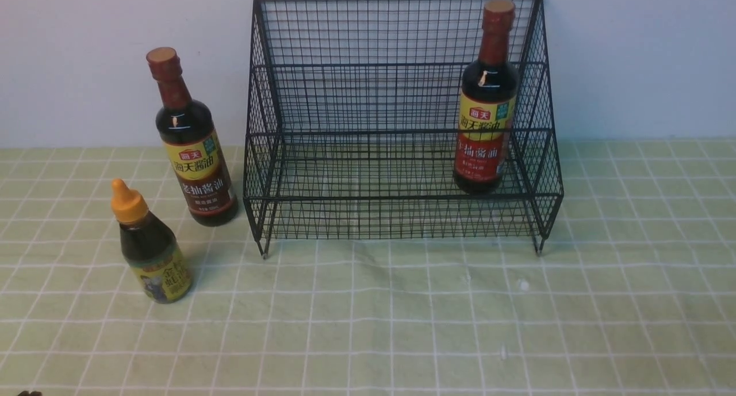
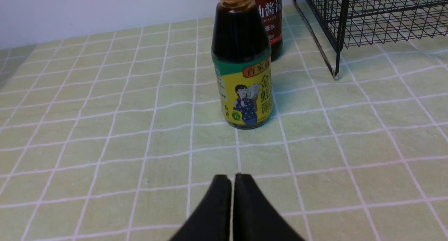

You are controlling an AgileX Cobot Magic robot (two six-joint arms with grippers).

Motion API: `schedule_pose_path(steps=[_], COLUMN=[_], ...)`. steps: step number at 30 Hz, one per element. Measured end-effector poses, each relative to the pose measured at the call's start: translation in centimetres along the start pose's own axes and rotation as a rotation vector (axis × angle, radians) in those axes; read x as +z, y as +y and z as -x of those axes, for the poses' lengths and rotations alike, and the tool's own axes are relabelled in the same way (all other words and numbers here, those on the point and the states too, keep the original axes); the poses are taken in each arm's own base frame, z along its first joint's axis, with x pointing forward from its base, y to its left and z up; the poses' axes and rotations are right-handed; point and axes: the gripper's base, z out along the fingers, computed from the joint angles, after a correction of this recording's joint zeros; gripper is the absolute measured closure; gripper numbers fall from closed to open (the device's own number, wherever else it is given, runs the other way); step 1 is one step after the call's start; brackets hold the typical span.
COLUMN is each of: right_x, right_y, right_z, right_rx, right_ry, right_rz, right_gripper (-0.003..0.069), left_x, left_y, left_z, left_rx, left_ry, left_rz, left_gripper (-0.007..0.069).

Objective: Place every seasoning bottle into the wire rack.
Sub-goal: Use the left arm to grab the condiment bottle closest to it

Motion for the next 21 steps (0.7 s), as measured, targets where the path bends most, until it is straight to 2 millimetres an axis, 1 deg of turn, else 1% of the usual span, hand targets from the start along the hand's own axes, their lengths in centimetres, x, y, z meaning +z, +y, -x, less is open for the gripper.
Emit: schedule_pose_path(steps=[1, 3, 21], right_x=[0.04, 0.01, -0.01], right_y=[-0.22, -0.39, -0.42], right_z=[-0.62, -0.88, -0.90], right_rx=[0.002, 0.004, -0.002], right_ry=[0.047, 0.081, 0.086], right_rz=[-0.030, -0.055, -0.060], right_gripper=[0.0672, 0.0672, 0.0672], left_x=[0.00, 0.00, 0.00], left_y=[0.00, 0.00, 0.00], left_z=[0.00, 0.00, 0.00], left_rx=[0.000, 0.000, 0.000], left_ry=[0.000, 0.000, 0.000], left_rz=[0.000, 0.000, 0.000], left_gripper=[0.0631, 0.0631, 0.0631])
